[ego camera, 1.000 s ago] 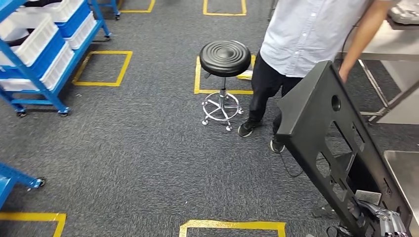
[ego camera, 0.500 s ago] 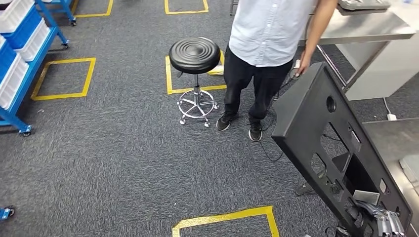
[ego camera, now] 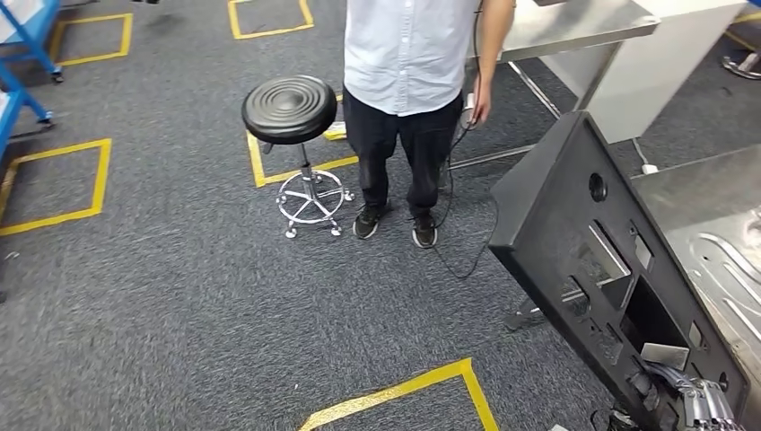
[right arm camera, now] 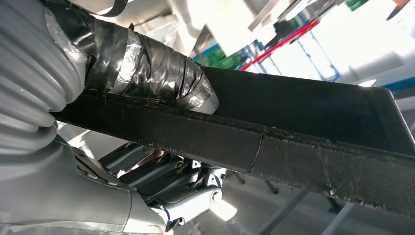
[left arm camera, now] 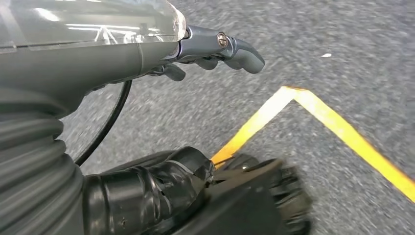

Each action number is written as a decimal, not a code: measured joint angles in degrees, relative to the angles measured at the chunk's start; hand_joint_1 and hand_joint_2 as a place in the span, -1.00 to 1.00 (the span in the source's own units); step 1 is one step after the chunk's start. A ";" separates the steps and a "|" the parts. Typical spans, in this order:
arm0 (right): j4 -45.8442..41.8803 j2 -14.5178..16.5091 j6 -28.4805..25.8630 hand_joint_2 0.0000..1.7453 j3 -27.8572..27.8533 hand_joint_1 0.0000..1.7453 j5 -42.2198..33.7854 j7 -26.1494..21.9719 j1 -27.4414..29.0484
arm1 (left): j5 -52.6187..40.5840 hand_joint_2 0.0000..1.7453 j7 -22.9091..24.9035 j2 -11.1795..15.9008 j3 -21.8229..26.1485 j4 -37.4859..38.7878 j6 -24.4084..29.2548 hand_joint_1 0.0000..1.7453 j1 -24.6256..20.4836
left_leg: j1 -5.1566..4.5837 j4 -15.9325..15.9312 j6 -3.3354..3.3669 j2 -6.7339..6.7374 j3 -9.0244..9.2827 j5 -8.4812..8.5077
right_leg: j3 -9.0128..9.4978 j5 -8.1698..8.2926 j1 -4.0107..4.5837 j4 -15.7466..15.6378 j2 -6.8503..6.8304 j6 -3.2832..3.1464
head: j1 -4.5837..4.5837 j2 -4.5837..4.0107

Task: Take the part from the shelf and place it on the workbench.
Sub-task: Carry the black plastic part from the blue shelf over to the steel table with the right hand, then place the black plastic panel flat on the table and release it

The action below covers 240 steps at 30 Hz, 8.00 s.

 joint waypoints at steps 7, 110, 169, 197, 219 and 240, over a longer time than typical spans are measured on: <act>-0.11 -0.30 -0.02 1.00 0.00 1.00 0.28 0.06 0.12 | -0.23 1.00 0.05 -0.08 -0.04 0.00 0.02 -1.00 -0.28 | 0.16 -4.44 1.89 0.84 1.73 1.36 | -2.43 -1.32 -0.14 2.95 -0.56 2.29 | 0.19 0.00; 4.12 -10.73 0.00 1.00 10.84 1.00 5.94 7.43 -2.13 | 0.50 1.00 -3.87 0.60 0.01 -0.01 -7.42 -1.00 0.04 | -0.50 -4.22 0.91 3.46 1.63 1.85 | -0.64 0.26 -0.40 0.42 -5.74 2.40 | 0.55 0.00; 0.97 -11.54 0.02 1.00 11.66 1.00 3.62 2.86 -11.40 | -1.72 1.00 -4.16 1.27 -1.39 0.01 -8.34 -1.00 -0.10 | -0.34 -4.53 1.59 2.75 2.85 1.15 | -3.95 0.17 -0.84 5.61 -5.13 2.83 | 0.86 0.00; 7.93 -19.13 0.04 1.00 17.96 1.00 9.18 13.60 -21.37 | -3.61 1.00 -3.33 1.15 -3.09 0.00 -9.14 -1.00 -1.52 | -0.43 -4.43 2.20 2.46 0.87 2.78 | -7.43 -5.35 -0.52 14.64 -4.97 2.37 | 0.70 0.00; 11.45 -20.41 0.06 1.00 22.24 0.80 11.52 16.65 -24.38 | -3.36 0.00 -3.25 1.08 -3.31 0.00 -9.67 -1.00 -1.93 | -1.24 -3.68 1.52 2.28 -0.85 3.50 | -0.82 0.07 0.55 0.61 -4.79 0.15 | 0.37 0.00; 24.26 -23.57 1.27 1.00 27.48 0.86 34.06 33.59 -41.56 | -5.70 -1.00 0.75 0.67 -6.00 0.02 -8.72 -1.00 -3.35 | -0.39 9.20 -0.54 2.42 -6.60 -2.96 | -1.38 0.72 -0.48 0.56 -4.90 -0.47 | 0.29 0.00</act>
